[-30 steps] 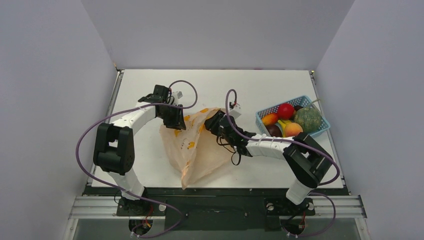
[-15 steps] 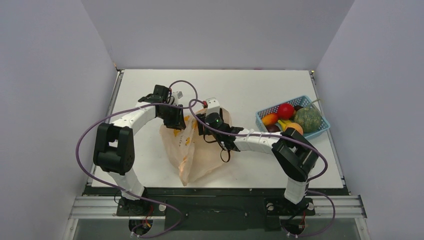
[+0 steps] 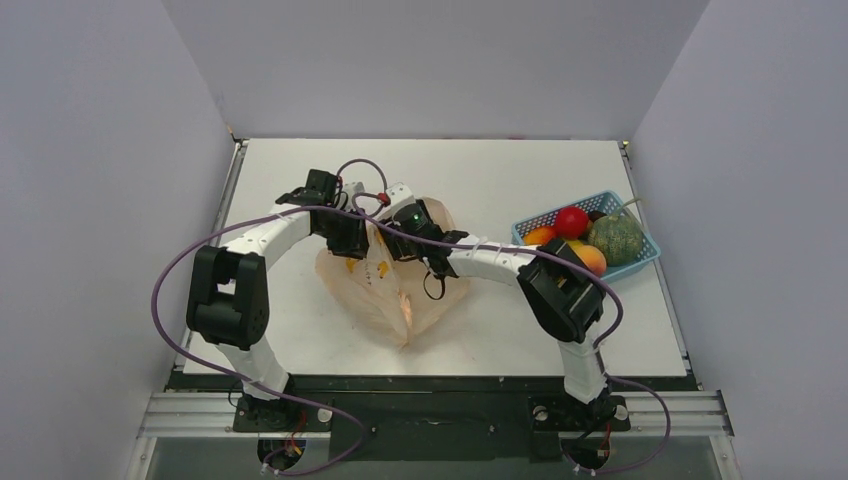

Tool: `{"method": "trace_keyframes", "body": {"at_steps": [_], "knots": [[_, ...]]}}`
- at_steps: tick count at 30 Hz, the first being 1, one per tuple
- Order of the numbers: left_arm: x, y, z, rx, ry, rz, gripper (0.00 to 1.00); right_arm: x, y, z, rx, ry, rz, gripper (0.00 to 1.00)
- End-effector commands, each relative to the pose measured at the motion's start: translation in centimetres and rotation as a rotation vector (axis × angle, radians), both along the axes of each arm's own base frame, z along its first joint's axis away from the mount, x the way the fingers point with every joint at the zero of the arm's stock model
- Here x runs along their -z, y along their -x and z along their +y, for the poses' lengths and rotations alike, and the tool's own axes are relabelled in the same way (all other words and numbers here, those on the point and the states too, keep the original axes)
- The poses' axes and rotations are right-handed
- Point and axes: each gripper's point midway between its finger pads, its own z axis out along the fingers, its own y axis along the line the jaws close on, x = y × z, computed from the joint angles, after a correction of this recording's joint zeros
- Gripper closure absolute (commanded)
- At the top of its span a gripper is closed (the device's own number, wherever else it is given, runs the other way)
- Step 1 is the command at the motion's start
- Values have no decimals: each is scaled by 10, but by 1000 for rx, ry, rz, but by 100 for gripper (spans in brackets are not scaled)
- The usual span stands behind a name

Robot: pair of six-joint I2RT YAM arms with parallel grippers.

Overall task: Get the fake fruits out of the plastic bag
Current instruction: Adjust the plastic bag at the center of the board.

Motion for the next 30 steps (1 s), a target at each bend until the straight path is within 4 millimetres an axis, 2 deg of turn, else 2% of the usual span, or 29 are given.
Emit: {"method": "trace_keyframes", "body": {"at_steps": [1, 4, 8, 11, 12, 13, 16, 20, 21, 22, 23, 24, 25, 26, 27, 28, 29, 30], "knots": [[-27, -13, -7, 26, 34, -101, 70, -14, 10, 12, -30, -128, 55, 39], [-31, -14, -7, 25, 39, -120, 70, -23, 23, 12, 23, -279, 96, 41], [-48, -13, -4, 19, 35, -176, 72, -42, 45, 17, 69, -511, 181, 47], [-79, -5, -1, -4, 46, -285, 70, -66, 64, 25, 34, -696, 243, 48], [-88, -1, -2, -8, 64, -302, 70, -66, 70, 26, 39, -734, 274, 48], [-102, 8, -4, -22, 105, -334, 69, -79, 73, 28, 16, -772, 272, 48], [-133, 32, -11, -60, 223, -377, 65, -96, 76, 31, -5, -803, 281, 48], [-186, 67, -13, -109, 361, -508, 60, -97, 76, 31, -4, -797, 286, 48], [-189, 69, -16, -115, 378, -527, 59, -96, 76, 32, -2, -801, 293, 48], [-198, 80, -26, -97, 404, -541, 58, -95, 78, 35, -13, -805, 308, 48], [-198, 77, -26, -127, 376, -568, 56, -98, 79, 38, -18, -832, 319, 48], [-198, 89, -42, -79, 366, -575, 56, -102, 81, 44, -43, -863, 329, 49], [-194, 84, -37, -129, 290, -603, 56, -104, 83, 46, -39, -899, 354, 49], [-186, 94, -52, -78, 254, -599, 56, -109, 85, 49, -59, -932, 361, 49], [-180, 91, -47, -121, 165, -619, 56, -112, 87, 52, -58, -963, 382, 50], [-165, 95, -49, -105, 99, -593, 56, -115, 88, 53, -69, -984, 386, 50], [-163, 88, -40, -153, 30, -613, 57, -117, 89, 54, -66, -1004, 400, 50], [-152, 93, -39, -142, -30, -584, 58, -118, 90, 54, -71, -1016, 404, 50]]}}
